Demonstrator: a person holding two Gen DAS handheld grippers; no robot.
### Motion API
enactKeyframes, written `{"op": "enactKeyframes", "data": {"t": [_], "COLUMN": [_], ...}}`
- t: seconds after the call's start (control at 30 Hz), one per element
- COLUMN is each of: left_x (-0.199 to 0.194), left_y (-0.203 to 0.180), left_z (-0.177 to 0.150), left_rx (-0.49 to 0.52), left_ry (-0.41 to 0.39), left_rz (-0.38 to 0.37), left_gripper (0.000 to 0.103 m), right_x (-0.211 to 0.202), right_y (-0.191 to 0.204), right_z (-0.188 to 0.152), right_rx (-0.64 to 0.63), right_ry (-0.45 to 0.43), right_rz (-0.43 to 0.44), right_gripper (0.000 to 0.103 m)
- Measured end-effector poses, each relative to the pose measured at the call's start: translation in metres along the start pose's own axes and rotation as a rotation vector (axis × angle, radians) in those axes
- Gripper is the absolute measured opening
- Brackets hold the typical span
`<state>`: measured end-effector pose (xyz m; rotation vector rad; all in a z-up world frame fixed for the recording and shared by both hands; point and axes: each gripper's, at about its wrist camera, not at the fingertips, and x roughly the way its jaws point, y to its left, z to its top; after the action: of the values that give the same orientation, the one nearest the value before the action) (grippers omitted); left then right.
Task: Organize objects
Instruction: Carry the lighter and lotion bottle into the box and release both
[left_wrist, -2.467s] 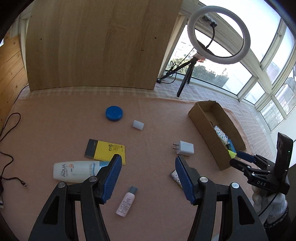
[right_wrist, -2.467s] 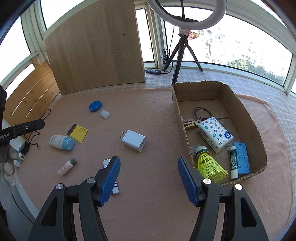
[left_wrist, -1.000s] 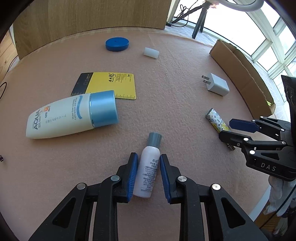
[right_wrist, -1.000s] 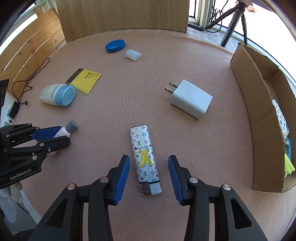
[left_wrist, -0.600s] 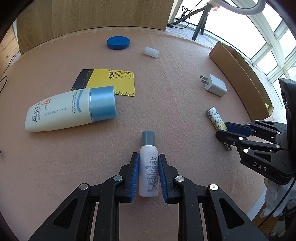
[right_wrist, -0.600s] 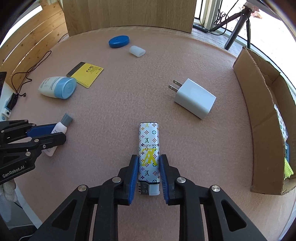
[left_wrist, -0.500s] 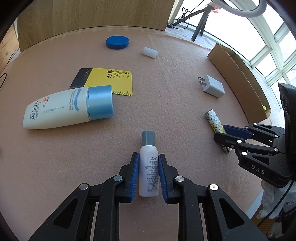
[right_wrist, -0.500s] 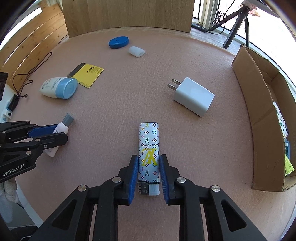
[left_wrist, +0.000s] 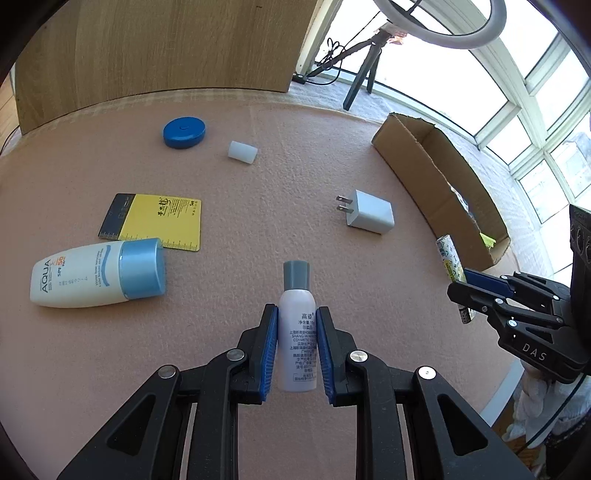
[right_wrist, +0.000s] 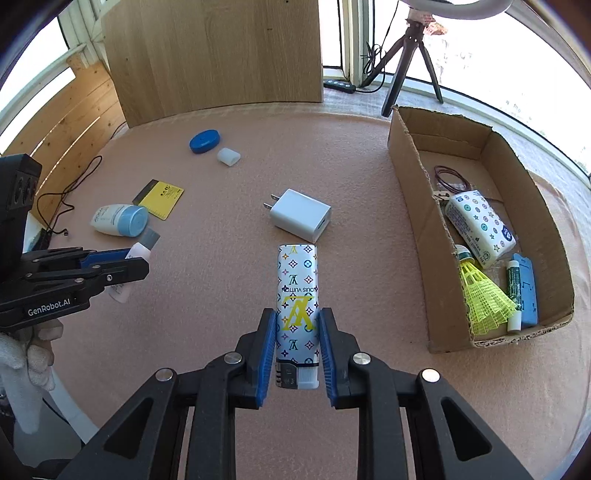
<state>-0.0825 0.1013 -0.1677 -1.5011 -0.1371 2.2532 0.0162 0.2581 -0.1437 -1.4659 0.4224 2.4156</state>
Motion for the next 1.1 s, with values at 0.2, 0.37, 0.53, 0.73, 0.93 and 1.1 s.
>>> {"op": "enactKeyframes", "data": {"t": [0.2,0.37,0.53,0.73,0.93,1.1], "left_x": [0.007,0.017,0.03,0.05,0.076,0.096], "left_y": [-0.038,-0.078,-0.122,-0.168,-0.195,-0.207], "left_z": [0.029,0.056,0.09,0.13,0.159,0.173], "left_rx": [0.046,0.09,0.133,0.169,0.188,0.197], "left_ry": [-0.025,-0.049,-0.079,-0.104,-0.1,-0.087], "left_rz": [-0.012,-0.04,-0.071,-0.08,-0.064,-0.054], "left_gripper": [0.022,0.022,0.022,0.022,0.022,0.022], "right_x": [-0.03,-0.051,-0.063,-0.067,-0.062,-0.055], "right_y": [-0.043,-0.083,-0.121,-0.158,-0.179,-0.187], "right_z": [0.005,0.008,0.01,0.016,0.023,0.025], "right_rx": [0.056,0.098,0.132,0.158,0.175,0.173], "right_ry": [-0.061,-0.101,-0.125,-0.142,-0.143,-0.132], "right_rz": [-0.03,-0.069,-0.111,-0.133,-0.131,-0.12], "right_gripper": [0.021,0.021,0.021,0.021,0.021,0.021]}}
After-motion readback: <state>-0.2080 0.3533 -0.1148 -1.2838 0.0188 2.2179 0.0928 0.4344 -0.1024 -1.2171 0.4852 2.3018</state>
